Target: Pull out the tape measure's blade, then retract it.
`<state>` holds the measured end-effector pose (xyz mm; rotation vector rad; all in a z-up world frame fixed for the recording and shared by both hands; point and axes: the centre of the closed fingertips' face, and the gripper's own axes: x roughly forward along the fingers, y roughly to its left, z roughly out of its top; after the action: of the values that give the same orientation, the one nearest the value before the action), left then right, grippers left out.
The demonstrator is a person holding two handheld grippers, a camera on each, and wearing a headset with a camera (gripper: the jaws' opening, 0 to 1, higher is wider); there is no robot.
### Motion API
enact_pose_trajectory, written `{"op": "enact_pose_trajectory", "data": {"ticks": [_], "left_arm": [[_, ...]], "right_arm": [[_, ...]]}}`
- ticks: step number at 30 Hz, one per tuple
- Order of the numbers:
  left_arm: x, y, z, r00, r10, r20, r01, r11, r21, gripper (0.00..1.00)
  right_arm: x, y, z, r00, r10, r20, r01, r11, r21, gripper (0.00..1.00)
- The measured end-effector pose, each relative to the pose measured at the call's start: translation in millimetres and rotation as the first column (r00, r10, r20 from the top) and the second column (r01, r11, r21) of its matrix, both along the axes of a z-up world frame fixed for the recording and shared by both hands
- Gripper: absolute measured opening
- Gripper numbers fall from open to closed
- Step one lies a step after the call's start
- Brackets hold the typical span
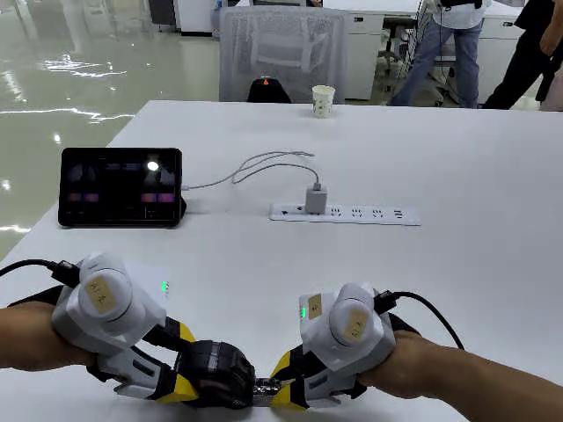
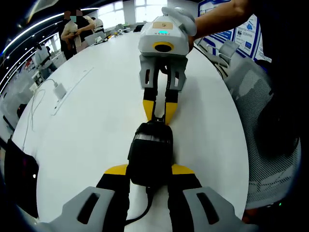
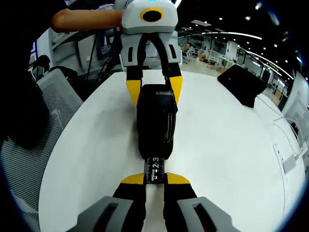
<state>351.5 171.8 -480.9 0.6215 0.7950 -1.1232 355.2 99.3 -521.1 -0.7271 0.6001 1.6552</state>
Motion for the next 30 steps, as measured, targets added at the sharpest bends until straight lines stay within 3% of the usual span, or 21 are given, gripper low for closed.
{"op": "enact_pose_trajectory", "data": {"ticks": [30], "left_arm": [[-0.2,-0.2,-0.6,1.000,0.023,-0.008,-0.024,1.000,-0.004,0.24]], "right_arm": [[5.5,-33.6,1.0,1.000,-0.012,0.028,0.012,1.000,-0.010,0.09]]}}
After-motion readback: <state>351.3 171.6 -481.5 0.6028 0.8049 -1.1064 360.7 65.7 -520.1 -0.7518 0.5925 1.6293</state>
